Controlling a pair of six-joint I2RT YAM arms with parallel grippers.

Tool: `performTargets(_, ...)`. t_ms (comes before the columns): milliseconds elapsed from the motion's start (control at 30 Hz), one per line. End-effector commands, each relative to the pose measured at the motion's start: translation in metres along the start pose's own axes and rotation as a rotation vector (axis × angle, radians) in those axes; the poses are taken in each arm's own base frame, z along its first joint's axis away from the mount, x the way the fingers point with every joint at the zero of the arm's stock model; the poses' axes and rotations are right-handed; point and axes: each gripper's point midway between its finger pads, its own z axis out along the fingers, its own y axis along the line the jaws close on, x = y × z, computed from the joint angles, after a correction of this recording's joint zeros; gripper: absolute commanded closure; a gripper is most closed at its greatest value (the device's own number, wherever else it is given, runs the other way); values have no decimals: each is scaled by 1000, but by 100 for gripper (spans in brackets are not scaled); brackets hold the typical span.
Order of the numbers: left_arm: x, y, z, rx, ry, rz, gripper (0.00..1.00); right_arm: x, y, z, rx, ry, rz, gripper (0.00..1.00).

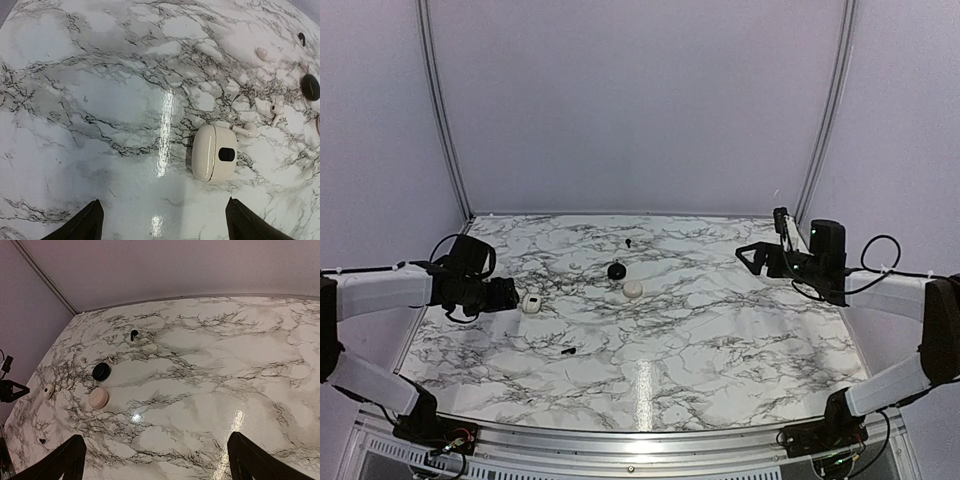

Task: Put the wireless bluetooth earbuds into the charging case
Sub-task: Pick up the charging case from the center of the board.

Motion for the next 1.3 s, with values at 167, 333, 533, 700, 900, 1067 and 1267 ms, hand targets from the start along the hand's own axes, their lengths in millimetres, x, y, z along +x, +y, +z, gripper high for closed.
performTargets(167, 10, -28, 26, -59, 105, 159, 25, -16, 10, 7, -73, -13, 2, 2)
performTargets(333, 10, -37, 39, -69, 136, 199, 31, -14, 11, 10, -85, -5, 7, 1)
performTargets(533, 15, -44, 51, -107, 156, 246, 38, -9, 9, 13, -95, 5, 21, 1)
performTargets(700, 22, -41, 62, -147, 179, 258, 43, -9, 10, 15, -102, 8, 24, 1)
performTargets(900, 22, -37, 68, -204, 191, 301, 46, -5, 9, 17, -107, 25, 24, 1)
performTargets(1067, 21, -38, 70, -205, 189, 303, 48, 2, 10, 18, -122, 38, 47, 1)
performTargets(1267, 19, -41, 76, -198, 191, 322, 45, 2, 11, 18, -128, 47, 43, 1)
